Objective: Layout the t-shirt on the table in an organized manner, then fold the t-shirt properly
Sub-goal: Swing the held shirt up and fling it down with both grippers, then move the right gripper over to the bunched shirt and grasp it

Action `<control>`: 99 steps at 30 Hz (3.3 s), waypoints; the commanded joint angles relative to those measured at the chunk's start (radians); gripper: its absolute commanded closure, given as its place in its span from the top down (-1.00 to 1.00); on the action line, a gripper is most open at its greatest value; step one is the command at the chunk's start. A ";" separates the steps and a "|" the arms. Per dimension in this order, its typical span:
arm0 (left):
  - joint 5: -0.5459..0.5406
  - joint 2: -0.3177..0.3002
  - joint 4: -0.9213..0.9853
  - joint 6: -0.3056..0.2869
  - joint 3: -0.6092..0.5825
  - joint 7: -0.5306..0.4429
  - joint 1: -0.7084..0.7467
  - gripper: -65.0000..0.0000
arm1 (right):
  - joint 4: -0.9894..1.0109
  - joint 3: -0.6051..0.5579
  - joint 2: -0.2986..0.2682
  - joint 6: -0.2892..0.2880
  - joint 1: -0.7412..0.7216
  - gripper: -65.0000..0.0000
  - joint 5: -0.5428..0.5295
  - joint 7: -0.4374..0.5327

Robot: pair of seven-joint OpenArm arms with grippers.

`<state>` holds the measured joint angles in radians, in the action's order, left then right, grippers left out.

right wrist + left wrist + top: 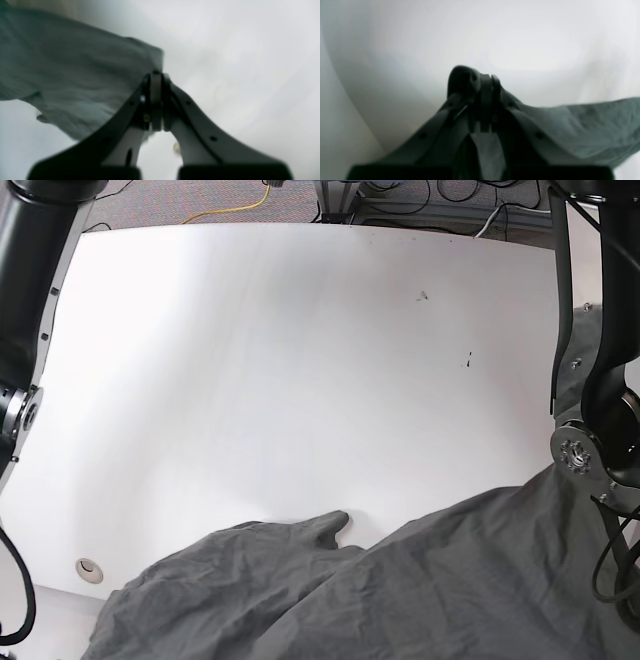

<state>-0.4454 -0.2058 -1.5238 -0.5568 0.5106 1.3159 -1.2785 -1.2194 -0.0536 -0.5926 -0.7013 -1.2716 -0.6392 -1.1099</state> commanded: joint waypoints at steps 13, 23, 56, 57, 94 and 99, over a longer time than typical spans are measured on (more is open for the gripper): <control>-0.003 -0.044 0.113 0.001 -0.054 0.034 -0.030 -1.00 | -0.055 0.041 -0.066 0.003 -0.034 -1.00 -0.021 -0.029; -0.005 -0.091 0.029 -0.053 -0.051 0.038 0.116 -1.00 | -0.257 0.192 -0.063 0.003 0.228 -1.00 -0.020 -0.075; -0.194 -0.159 -0.286 -0.075 0.285 0.080 0.934 -1.00 | -0.310 0.274 0.418 0.053 0.751 -0.11 0.118 -0.069; -0.198 -0.159 -0.288 -0.075 0.291 0.080 0.951 -1.00 | -0.303 0.268 0.428 0.053 0.745 -0.08 0.127 -0.068; -0.596 -0.192 -0.292 -0.141 0.830 0.080 1.836 -1.00 | 0.278 0.111 0.707 0.056 0.697 0.54 0.289 0.331; -0.596 -0.192 -0.292 -0.141 0.847 0.080 1.915 -1.00 | 0.281 0.111 0.713 0.058 0.697 0.54 0.289 0.339</control>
<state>-1.0264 -0.3752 -1.7996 -0.6937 1.3430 1.4132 0.6010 -0.9226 0.0586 0.1165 -0.6357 -0.5411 -0.3328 -0.7948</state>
